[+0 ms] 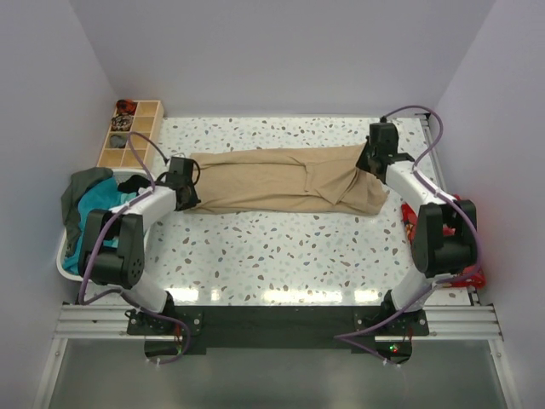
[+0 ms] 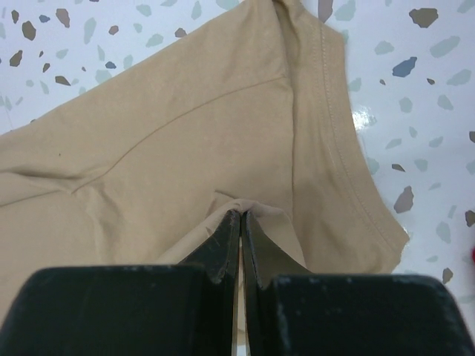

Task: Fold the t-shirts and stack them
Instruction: Fold the other side of the tshirt into a rectangle

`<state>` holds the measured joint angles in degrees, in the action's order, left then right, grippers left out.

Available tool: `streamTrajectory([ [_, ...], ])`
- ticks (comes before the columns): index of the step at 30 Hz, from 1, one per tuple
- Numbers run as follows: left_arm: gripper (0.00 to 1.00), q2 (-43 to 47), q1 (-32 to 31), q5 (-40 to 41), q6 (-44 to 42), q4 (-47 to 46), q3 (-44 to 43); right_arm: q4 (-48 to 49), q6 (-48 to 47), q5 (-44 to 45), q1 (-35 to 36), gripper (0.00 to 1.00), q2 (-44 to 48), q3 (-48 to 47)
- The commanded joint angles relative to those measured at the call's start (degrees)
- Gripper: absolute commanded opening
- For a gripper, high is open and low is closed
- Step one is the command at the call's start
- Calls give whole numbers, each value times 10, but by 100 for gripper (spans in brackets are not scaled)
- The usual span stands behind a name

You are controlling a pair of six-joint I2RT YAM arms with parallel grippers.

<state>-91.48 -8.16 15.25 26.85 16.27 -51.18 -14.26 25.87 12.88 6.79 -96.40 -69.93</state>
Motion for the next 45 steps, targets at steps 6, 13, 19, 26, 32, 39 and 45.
streamTrajectory([
  [6,11,-37,16,-3,0,-38,-38,34,-14,7,-5,0,-58,-81],
  [13,66,-20,27,19,10,-45,-47,33,-29,25,-11,38,-120,-159],
  [19,71,65,27,55,22,-61,-16,11,-43,-37,-17,58,-116,-184],
  [26,72,128,26,-58,14,-109,30,-22,10,-181,-18,54,-69,-109],
  [32,73,119,22,-139,24,-148,52,15,54,-261,-18,53,-54,-15],
  [39,73,112,15,-150,24,-153,57,10,73,-279,-18,50,-42,31],
  [45,73,108,14,-149,21,-152,57,9,80,-294,-17,50,-43,46],
])
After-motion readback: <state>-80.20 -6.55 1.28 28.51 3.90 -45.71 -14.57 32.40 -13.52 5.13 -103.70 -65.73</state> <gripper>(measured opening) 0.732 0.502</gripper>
